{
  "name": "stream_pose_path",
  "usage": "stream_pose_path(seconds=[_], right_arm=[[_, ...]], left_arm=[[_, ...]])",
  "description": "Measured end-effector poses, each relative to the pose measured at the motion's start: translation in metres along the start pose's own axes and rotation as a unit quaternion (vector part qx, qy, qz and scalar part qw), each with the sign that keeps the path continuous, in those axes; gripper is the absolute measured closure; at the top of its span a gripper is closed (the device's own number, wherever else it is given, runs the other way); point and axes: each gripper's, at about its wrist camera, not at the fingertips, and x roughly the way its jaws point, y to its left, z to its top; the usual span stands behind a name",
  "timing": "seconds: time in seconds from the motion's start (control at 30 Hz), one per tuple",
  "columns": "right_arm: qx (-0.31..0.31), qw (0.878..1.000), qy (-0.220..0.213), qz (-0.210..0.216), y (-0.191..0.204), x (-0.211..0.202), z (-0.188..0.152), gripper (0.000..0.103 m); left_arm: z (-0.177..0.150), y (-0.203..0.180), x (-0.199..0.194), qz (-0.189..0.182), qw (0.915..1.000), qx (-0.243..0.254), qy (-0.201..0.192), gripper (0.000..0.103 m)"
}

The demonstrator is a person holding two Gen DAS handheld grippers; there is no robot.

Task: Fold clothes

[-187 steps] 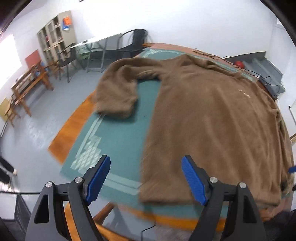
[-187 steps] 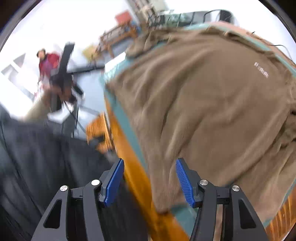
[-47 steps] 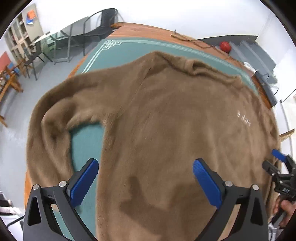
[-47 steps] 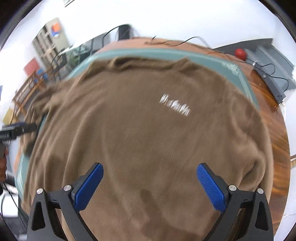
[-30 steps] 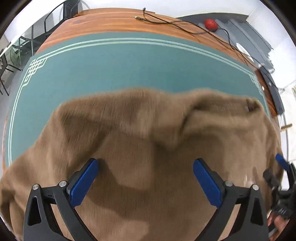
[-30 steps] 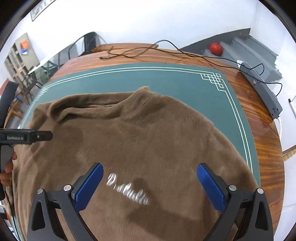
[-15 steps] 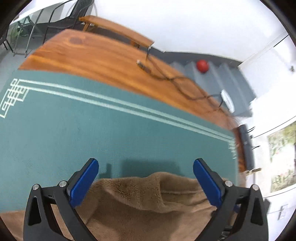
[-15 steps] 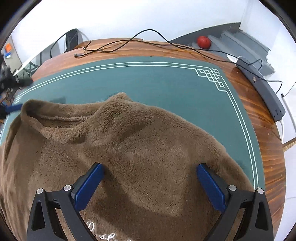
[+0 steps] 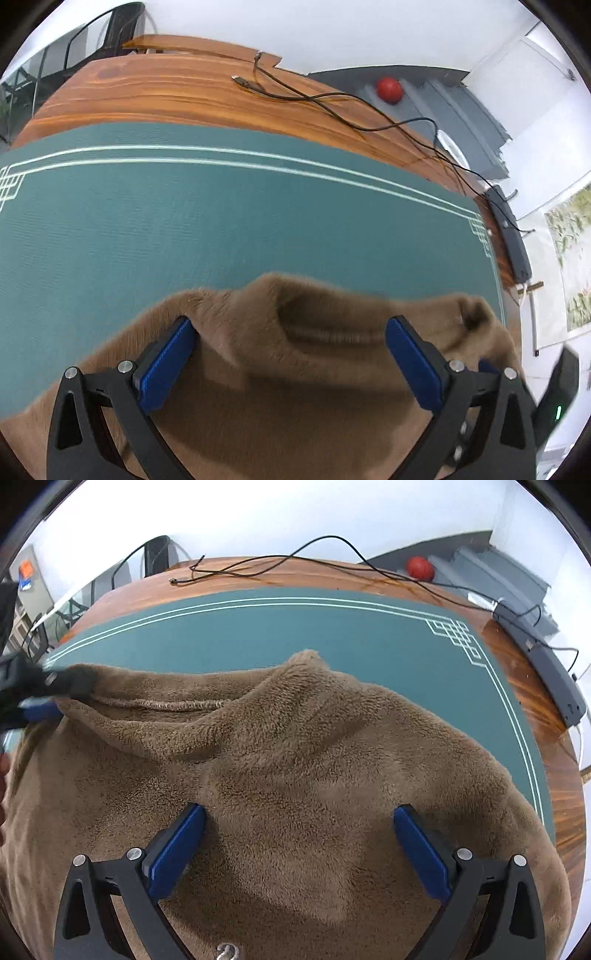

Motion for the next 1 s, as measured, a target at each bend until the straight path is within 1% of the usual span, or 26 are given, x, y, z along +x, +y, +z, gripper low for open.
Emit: stream_pose_path(seconds=[0.07, 0.1, 0.17, 0.2, 0.27, 0.33, 0.43, 0.53, 0.6, 0.67, 0.77, 0.83, 0.93, 1.0], right_arm=[[-0.001, 1.0, 0.002, -0.002, 0.001, -0.005, -0.004, 0.0], [-0.001, 1.0, 0.001, -0.002, 0.001, -0.01, -0.008, 0.0], [-0.004, 1.0, -0.007, -0.002, 0.003, -0.021, -0.017, 0.0], [-0.007, 1.0, -0.011, 0.0, 0.003, -0.028, -0.025, 0.0], [-0.009, 1.0, -0.016, 0.007, 0.003, -0.042, -0.042, 0.0], [-0.004, 1.0, -0.018, 0.019, 0.002, -0.057, -0.063, 0.0], [-0.01, 0.999, -0.017, 0.034, 0.004, -0.077, -0.093, 0.0], [-0.017, 0.998, -0.007, 0.06, 0.007, -0.09, -0.118, 0.0], [-0.021, 0.997, 0.006, 0.071, 0.008, -0.092, -0.135, 0.0], [-0.018, 0.997, 0.016, 0.079, 0.005, -0.095, -0.15, 0.0], [-0.01, 0.995, 0.029, 0.092, -0.001, -0.101, -0.172, 0.0], [0.002, 0.994, 0.015, 0.107, -0.016, -0.12, -0.185, 0.0], [0.019, 0.993, -0.014, 0.12, -0.044, -0.153, -0.206, 0.0], [0.037, 0.991, -0.031, 0.126, -0.07, -0.181, -0.23, 0.0]], left_arm=[[0.009, 0.0, 0.001, 0.002, 0.9998, -0.018, 0.004, 0.0], [0.012, -0.003, 0.001, -0.005, 0.9998, -0.019, 0.007, 0.001], [0.011, -0.003, -0.009, -0.03, 0.9994, -0.015, 0.005, 0.001], [0.005, -0.001, -0.017, -0.04, 0.9992, -0.011, -0.001, 0.001], [-0.008, -0.001, -0.033, -0.044, 0.999, -0.001, -0.008, 0.001], [-0.024, -0.004, -0.047, -0.037, 0.9992, 0.014, -0.009, 0.001], [-0.054, -0.009, -0.064, -0.012, 0.999, 0.042, -0.003, 0.0], [-0.095, -0.019, -0.072, 0.017, 0.9976, 0.066, 0.011, 0.0], [-0.123, -0.024, -0.075, 0.031, 0.9966, 0.075, 0.014, 0.0], [-0.153, -0.029, -0.071, 0.056, 0.9945, 0.082, 0.032, 0.001], [-0.194, -0.036, -0.072, 0.072, 0.9926, 0.087, 0.046, 0.001], [-0.22, -0.045, -0.075, 0.084, 0.9911, 0.09, 0.051, 0.001], [-0.252, -0.064, -0.081, 0.087, 0.9894, 0.101, 0.058, 0.001], [-0.269, -0.079, -0.086, 0.087, 0.9882, 0.111, 0.058, 0.001]])
